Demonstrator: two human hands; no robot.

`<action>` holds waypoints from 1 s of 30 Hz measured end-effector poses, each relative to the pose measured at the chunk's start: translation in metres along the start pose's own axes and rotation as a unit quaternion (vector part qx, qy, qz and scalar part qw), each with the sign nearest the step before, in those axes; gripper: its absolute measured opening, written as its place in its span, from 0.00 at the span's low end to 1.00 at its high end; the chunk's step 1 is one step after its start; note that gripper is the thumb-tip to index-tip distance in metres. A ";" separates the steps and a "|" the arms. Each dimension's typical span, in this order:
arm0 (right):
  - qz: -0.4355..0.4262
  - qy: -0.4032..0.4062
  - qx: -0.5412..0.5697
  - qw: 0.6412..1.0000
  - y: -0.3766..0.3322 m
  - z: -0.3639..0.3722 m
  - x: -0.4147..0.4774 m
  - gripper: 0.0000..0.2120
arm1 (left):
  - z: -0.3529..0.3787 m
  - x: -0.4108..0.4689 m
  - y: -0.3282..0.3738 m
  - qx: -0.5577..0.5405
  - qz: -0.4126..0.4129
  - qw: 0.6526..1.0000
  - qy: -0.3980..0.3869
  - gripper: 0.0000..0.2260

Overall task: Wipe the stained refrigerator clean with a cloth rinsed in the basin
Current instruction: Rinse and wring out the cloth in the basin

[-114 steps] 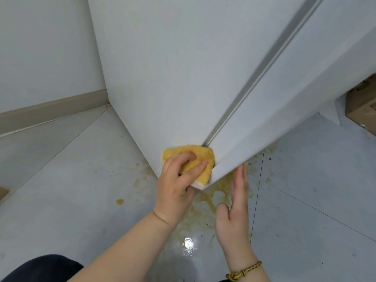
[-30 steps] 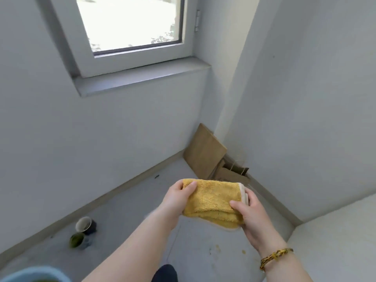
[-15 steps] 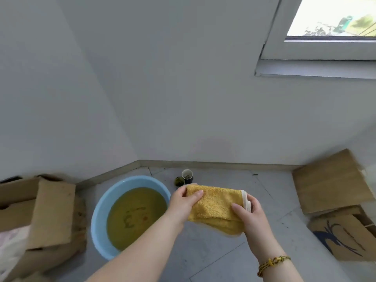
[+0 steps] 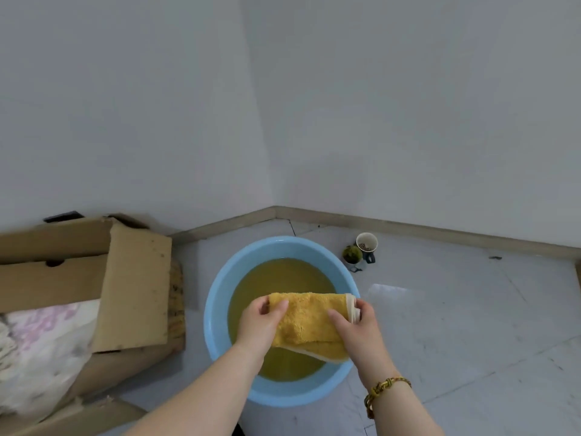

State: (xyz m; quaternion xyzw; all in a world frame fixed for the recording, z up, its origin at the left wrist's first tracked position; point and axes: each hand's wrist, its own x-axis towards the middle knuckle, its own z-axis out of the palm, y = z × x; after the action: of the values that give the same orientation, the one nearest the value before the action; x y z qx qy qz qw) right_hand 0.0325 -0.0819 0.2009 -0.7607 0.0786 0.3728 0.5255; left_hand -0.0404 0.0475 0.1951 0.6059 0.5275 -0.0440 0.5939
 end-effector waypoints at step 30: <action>-0.219 0.111 -0.120 0.962 0.182 0.129 0.195 0.08 | 0.073 0.229 -0.170 -0.065 0.092 0.993 0.043 0.20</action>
State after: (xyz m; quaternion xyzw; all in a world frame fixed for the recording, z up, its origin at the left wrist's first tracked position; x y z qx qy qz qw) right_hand 0.0155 0.0025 -0.0828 -0.8535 -0.0769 0.1685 0.4870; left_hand -0.0152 0.0814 -0.0964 0.6136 0.4962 0.0710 0.6101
